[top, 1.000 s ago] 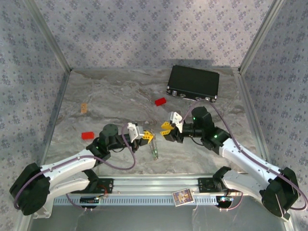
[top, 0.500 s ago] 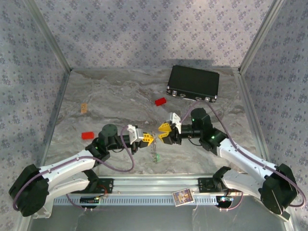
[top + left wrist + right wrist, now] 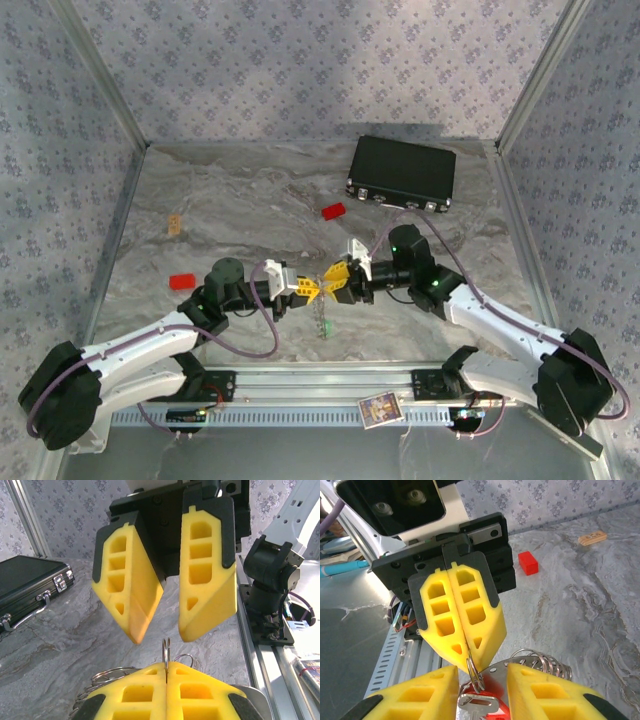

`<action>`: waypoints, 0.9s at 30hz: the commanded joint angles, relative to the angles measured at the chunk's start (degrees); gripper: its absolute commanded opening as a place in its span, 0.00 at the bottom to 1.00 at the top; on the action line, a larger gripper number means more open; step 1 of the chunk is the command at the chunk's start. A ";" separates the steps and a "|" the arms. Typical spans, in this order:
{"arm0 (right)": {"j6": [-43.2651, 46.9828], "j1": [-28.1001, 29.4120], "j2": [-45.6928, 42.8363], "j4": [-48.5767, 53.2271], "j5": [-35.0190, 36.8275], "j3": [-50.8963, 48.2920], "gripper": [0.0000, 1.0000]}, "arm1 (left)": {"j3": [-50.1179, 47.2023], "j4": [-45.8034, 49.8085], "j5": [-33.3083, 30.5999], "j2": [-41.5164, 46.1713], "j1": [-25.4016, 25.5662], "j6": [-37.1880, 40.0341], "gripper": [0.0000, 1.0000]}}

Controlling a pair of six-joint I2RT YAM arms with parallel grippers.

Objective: Put the keys on the keyring

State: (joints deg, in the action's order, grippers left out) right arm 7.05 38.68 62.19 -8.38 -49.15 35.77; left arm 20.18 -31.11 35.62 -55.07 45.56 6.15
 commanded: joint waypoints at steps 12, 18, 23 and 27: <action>2.73 1.48 1.92 3.54 -1.94 3.69 0.01 | 1.28 -3.65 2.35 0.45 0.76 -0.53 0.00; 9.96 1.82 0.30 14.33 0.76 7.81 0.00 | 4.51 6.93 -0.62 1.10 0.84 2.04 0.21; 18.47 3.03 0.66 27.28 5.95 13.18 0.00 | 7.02 14.52 -2.91 1.30 0.79 4.60 0.23; 21.91 4.17 1.57 32.61 8.48 16.27 0.00 | 8.58 16.85 -2.00 1.11 0.82 6.05 0.22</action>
State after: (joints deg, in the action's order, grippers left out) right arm 23.86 42.04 63.79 17.19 -42.59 48.99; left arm 26.57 -18.00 33.65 -54.70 46.15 9.82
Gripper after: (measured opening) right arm 0.052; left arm 0.224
